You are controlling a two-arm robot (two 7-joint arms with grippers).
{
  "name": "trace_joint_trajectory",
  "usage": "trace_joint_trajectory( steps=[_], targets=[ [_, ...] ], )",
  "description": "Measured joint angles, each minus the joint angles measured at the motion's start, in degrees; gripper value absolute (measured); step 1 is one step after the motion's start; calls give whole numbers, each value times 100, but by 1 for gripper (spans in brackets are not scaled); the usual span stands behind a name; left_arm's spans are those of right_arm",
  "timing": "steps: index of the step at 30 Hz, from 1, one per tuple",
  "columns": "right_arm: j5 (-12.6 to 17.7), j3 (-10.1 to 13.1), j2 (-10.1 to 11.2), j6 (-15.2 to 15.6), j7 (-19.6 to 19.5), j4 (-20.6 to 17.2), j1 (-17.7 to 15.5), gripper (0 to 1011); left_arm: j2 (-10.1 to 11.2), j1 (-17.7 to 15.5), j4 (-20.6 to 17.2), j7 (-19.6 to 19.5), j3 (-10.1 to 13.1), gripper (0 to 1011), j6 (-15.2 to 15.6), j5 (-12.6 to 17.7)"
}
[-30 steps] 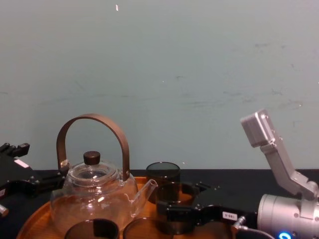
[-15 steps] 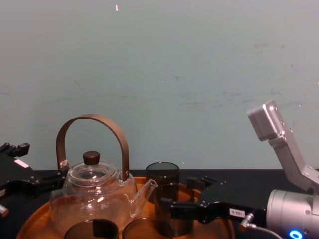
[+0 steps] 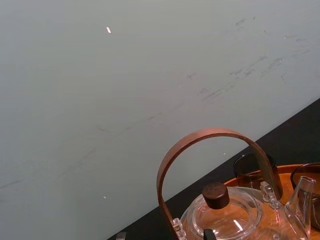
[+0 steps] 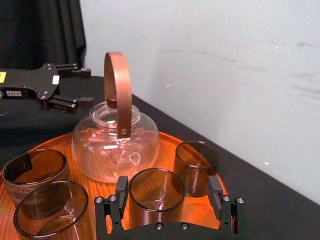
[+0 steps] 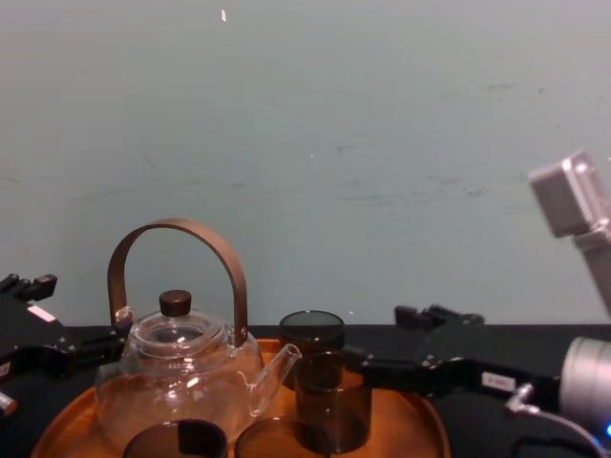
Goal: Pick up the glass from the table and place it on the tray.
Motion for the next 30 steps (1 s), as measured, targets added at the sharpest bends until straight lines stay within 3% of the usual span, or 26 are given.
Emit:
trace_joint_trajectory(
  steps=[14,20,30],
  targets=[
    [108,480,595,148,-666,-1134,-755,1002,0,0,0,0,0,1001,0,0],
    [96,716,745,229,-936,-1370,-1019,1002,0,0,0,0,0,1002,0,0],
    [53,1063,798,243,-1212,-1489,-1318,1003,0,0,0,0,0,1001,0,0]
  ],
)
